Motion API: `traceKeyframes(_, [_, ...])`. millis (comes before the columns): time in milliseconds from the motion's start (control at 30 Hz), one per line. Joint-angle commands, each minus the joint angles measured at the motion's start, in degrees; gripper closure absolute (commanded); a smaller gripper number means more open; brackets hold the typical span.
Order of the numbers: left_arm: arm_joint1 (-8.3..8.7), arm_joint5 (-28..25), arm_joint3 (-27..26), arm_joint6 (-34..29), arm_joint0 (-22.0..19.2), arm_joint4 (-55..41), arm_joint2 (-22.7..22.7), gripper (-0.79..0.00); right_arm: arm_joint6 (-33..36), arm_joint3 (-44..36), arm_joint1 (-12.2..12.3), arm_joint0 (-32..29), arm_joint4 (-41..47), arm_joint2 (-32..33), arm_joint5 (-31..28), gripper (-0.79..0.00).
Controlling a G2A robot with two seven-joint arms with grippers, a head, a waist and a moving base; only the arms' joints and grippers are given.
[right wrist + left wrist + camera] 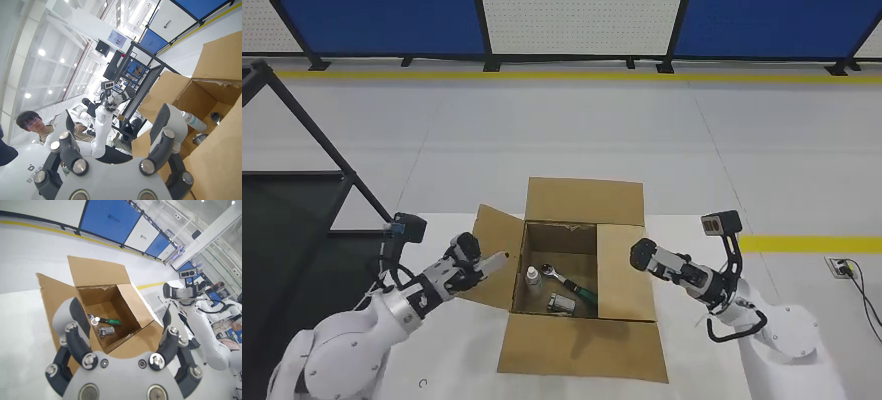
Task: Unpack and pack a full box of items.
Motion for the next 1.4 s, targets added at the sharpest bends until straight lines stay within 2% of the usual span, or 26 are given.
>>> traceKeyframes(0, [-0.16, 1.54, 0.54, -2.02, -2.41, 2.25, 4.15, -0.785, 0.23, -0.5, 0.31, -1.22, 0.23, 0.94, -0.13, -0.785])
traceKeyframes(167, [-0.92, 3.63, 3.51, -4.36, -7.51, 6.74, 13.38, -0.785, 0.53, -0.79, 0.99, -2.3, -0.06, 2.02, 0.14, -0.785])
traceKeyframes(233, [-1.19, 4.4, 5.06, -4.86, -9.17, 8.28, 15.76, -0.785, 1.03, -0.45, 1.26, -1.85, -0.87, 1.94, 0.77, -0.785])
traceKeyframes(567, [-1.19, 4.4, 5.06, -4.86, -9.17, 8.28, 15.76, -0.785, 1.03, -0.45, 1.26, -1.85, -0.87, 1.94, 0.77, -0.785])
traceKeyframes(667, [-1.43, 4.04, 5.78, -2.69, -7.8, 2.56, 15.49, -0.785, 0.27, -1.54, 1.29, -2.58, -0.21, 1.36, 0.72, -0.785])
traceKeyframes(767, [-1.65, 2.39, 8.15, -3.15, -8.72, -0.82, 16.39, -0.785, 0.75, -2.15, 1.67, -2.31, 0.03, 1.79, 1.1, -0.785])
traceKeyframes(1000, [-3.81, 2.47, 18.03, -2.68, -17.53, -4.72, 25.37, -0.785, 1.56, -2.81, 2.82, -3.86, 1.74, 5.72, 1.02, -0.785])
traceKeyframes(1167, [-6.16, 3.46, 27.0, -4.2, -25.01, -8.84, 32.35, -0.785, 2.47, -4.69, 3.67, -8.23, 2.75, 9.26, 0.46, -0.785])
traceKeyframes(1367, [-9.09, 5.09, 36.51, -5.82, -31.48, -13.77, 38.79, -0.785, 3.66, -7.49, 4.56, -13.77, 3.22, 12.64, -0.4, -0.785])
